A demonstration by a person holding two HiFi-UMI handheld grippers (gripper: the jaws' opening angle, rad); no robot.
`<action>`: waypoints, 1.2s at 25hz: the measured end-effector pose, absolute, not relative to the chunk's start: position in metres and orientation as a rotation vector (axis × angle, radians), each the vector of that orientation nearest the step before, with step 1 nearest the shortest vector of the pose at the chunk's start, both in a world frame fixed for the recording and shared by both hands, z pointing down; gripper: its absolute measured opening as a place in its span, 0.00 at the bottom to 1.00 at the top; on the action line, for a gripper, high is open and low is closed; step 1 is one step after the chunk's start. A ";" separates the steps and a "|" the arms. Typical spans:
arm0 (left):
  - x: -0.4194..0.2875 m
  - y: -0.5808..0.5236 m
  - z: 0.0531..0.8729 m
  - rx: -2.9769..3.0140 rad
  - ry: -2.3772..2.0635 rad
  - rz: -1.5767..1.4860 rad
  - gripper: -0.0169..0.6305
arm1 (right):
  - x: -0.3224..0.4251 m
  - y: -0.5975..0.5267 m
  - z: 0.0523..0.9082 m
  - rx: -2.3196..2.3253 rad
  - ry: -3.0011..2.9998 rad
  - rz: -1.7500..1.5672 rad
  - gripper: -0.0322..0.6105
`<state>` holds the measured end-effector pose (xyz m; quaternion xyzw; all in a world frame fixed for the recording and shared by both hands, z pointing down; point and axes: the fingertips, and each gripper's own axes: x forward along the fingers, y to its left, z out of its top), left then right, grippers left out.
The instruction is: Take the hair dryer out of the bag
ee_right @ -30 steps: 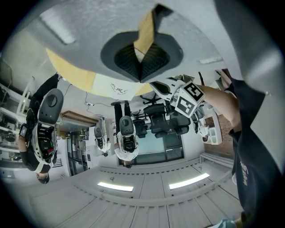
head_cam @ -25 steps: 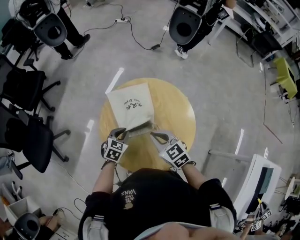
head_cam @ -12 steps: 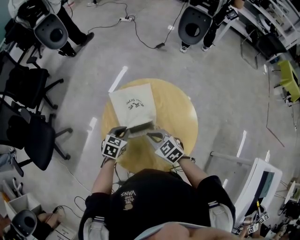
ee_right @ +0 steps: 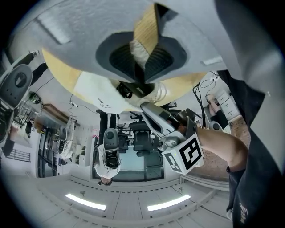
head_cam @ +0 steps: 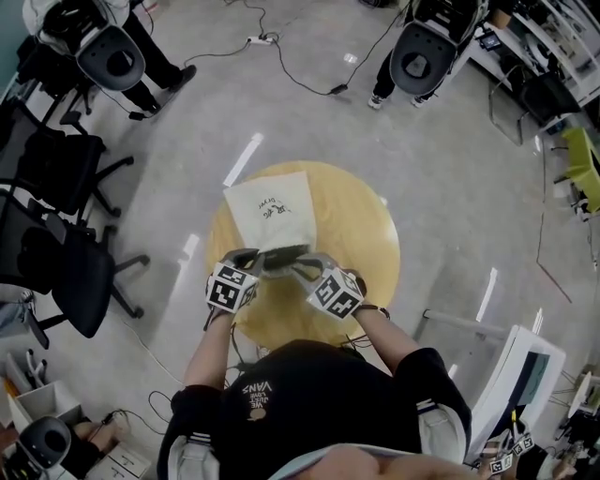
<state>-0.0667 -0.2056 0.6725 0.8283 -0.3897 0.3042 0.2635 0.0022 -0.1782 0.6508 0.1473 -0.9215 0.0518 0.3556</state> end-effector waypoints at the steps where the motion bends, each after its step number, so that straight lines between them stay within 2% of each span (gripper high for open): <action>1: -0.066 -0.207 0.672 2.237 -1.054 0.822 0.08 | 0.002 -0.180 0.651 0.377 -2.378 0.125 0.16; 3: -0.066 -0.210 0.671 2.235 -1.053 0.822 0.08 | -0.001 -0.184 0.653 0.369 -2.370 0.100 0.16; 8: -0.067 -0.212 0.670 2.227 -1.052 0.830 0.08 | -0.007 -0.191 0.660 0.318 -2.332 0.015 0.26; 14: -0.070 -0.218 0.671 2.227 -1.055 0.836 0.08 | -0.018 -0.194 0.671 0.183 -2.287 -0.108 0.41; 19: -0.072 -0.223 0.674 2.232 -1.047 0.852 0.08 | -0.022 -0.199 0.678 0.111 -2.244 -0.189 0.43; 24: -0.076 -0.230 0.677 2.233 -1.039 0.863 0.08 | -0.026 -0.196 0.683 -0.034 -2.223 -0.200 0.59; 30: -0.078 -0.236 0.682 2.235 -1.027 0.876 0.08 | -0.023 -0.199 0.695 -0.136 -2.156 -0.249 0.60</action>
